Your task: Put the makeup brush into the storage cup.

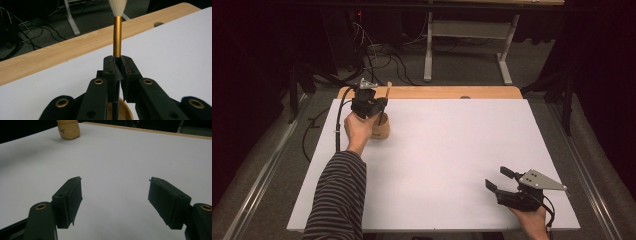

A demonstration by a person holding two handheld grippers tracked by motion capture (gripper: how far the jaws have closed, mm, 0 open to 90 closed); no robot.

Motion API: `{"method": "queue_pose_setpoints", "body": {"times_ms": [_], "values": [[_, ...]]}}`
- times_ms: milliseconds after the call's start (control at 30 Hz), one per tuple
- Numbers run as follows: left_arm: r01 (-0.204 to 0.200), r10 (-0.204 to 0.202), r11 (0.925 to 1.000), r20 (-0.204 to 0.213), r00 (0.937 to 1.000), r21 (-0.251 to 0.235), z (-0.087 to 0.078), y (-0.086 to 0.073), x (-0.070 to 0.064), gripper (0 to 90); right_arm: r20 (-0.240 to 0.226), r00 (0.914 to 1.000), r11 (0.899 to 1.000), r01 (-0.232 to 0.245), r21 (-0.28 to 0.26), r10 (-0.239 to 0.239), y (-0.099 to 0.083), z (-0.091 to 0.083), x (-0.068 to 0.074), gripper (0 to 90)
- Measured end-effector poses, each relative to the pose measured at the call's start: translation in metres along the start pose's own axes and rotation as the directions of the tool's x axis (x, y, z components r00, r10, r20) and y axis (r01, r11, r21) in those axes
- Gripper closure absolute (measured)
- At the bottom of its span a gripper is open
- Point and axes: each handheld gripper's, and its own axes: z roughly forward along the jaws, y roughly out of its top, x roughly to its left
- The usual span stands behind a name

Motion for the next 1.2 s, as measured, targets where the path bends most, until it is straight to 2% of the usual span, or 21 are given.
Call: {"method": "queue_pose_setpoints", "body": {"times_ms": [400,833,1067,1200], "values": [[-0.029,0.029,0.9991,0.002,0.9996,0.030,0.002,-0.004,-0.003,83.5,-0.001,1.0000,1.000,0.003,0.000,-0.003,0.000,0.000,0.001,29.1],[-0.036,0.035,0.9977,0.019,0.9992,0.058,0.004,-0.007,-0.004,82.3,-0.005,1.0000,1.000,0.004,0.000,-0.004,0.000,0.000,0.001,29.1],[-0.020,0.019,0.9977,0.022,0.9996,0.065,0.003,-0.010,-0.006,68.3,-0.002,1.0000,1.000,-0.001,0.002,0.001,0.000,0.001,0.001,29.1],[-0.015,0.014,0.9987,0.019,0.9997,0.049,-0.003,-0.011,-0.006,58.2,-0.003,1.0000,1.000,0.001,0.001,-0.001,0.001,0.001,0.000,29.1]]}}
